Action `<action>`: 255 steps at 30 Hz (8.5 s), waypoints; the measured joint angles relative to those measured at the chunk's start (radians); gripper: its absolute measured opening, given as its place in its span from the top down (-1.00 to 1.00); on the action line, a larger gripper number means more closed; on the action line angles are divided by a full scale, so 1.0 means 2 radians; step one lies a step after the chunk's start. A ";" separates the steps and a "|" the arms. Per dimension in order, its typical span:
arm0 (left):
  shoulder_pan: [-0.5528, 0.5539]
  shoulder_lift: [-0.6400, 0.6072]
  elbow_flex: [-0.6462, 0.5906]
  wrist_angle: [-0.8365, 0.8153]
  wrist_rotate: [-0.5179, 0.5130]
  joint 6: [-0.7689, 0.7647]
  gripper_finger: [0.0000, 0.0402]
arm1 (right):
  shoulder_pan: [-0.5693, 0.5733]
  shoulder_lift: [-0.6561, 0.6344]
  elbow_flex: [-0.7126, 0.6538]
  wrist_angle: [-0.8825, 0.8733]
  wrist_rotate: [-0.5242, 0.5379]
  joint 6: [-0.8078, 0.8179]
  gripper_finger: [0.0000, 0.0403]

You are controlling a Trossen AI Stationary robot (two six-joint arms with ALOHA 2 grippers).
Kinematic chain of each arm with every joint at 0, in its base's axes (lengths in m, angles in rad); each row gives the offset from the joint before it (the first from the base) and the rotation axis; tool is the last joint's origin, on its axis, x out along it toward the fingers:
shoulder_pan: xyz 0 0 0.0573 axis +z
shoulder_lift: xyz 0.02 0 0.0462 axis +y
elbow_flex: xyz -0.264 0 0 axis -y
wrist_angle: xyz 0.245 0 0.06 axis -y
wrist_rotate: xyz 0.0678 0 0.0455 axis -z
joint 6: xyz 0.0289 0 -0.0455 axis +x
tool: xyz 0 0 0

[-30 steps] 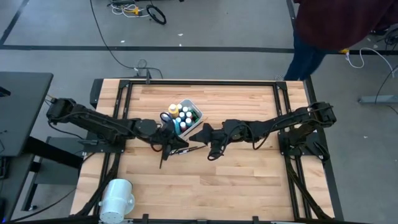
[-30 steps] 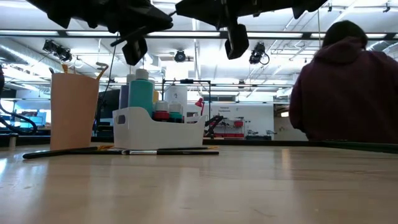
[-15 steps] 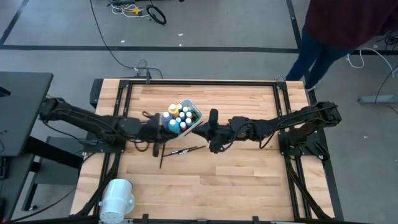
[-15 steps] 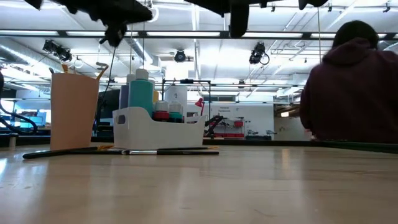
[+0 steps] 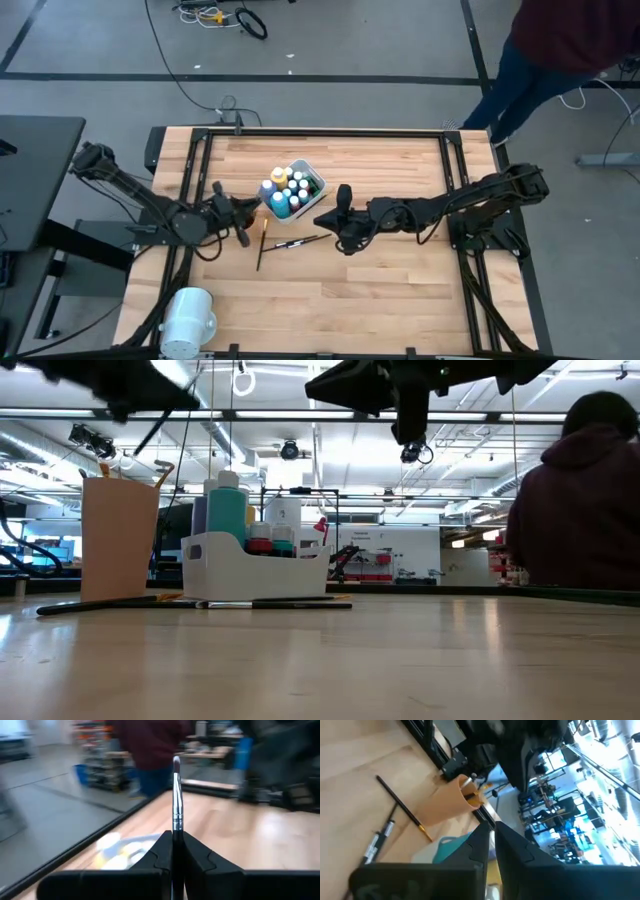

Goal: Pick & Place Paint Supplies
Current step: Put the black silver paintbrush into the orange cup, then put the right black gold paintbrush into the orange cup

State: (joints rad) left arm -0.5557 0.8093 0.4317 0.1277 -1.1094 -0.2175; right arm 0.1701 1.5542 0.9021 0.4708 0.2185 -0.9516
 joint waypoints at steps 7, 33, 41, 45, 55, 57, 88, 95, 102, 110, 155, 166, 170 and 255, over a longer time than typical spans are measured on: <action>-0.037 0.002 -0.070 0.015 -0.089 -0.078 0.89 | 0.008 0.000 0.000 -0.001 0.000 0.002 0.83; -0.041 0.002 -0.088 0.100 -0.085 -0.063 0.66 | -0.043 0.007 0.000 -0.072 0.045 0.211 0.70; -0.041 0.002 -0.088 0.175 -0.048 -0.001 0.66 | -0.101 0.025 0.000 -0.166 0.047 0.242 0.35; -0.041 0.002 -0.088 0.182 -0.039 -0.001 0.66 | -0.148 0.025 0.000 -0.223 -0.008 0.314 0.21; -0.026 0.002 -0.088 0.221 -0.030 0.013 0.66 | -0.233 0.074 0.001 -0.214 -0.142 0.345 0.14; -0.024 0.002 -0.088 0.240 -0.018 0.040 0.66 | -0.239 0.094 0.000 -0.204 -0.141 0.341 0.14; -0.018 0.002 -0.088 0.295 0.039 0.116 0.66 | -0.282 0.217 0.042 -0.152 -0.220 0.308 0.14; -0.018 0.002 -0.088 0.291 0.040 0.116 0.66 | -0.284 0.196 0.042 -0.212 -0.208 0.309 0.17; -0.018 0.002 -0.088 0.289 0.041 0.114 0.66 | -0.281 0.193 0.043 -0.253 -0.211 0.304 0.36; -0.018 0.002 -0.088 0.289 0.042 0.113 0.66 | -0.265 0.193 0.042 -0.259 -0.210 0.296 0.69; 0.099 0.002 -0.088 0.287 0.327 -0.090 0.19 | 0.062 0.061 0.039 0.010 0.115 -0.457 1.00; 0.159 0.102 -0.009 0.219 0.465 -0.133 0.10 | 0.051 0.061 0.050 0.075 0.092 -0.549 1.00; 0.170 0.146 0.044 0.177 0.490 -0.163 0.10 | 0.046 0.060 0.053 0.075 0.093 -0.550 1.00; -0.089 0.017 -0.050 0.032 -0.117 -0.006 0.88 | 0.037 0.060 0.042 -0.033 0.066 0.003 0.67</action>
State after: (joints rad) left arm -0.7338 0.8436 0.3322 0.1918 -1.3425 -0.2304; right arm 0.2432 1.6745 0.9855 0.4049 0.3506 -0.9464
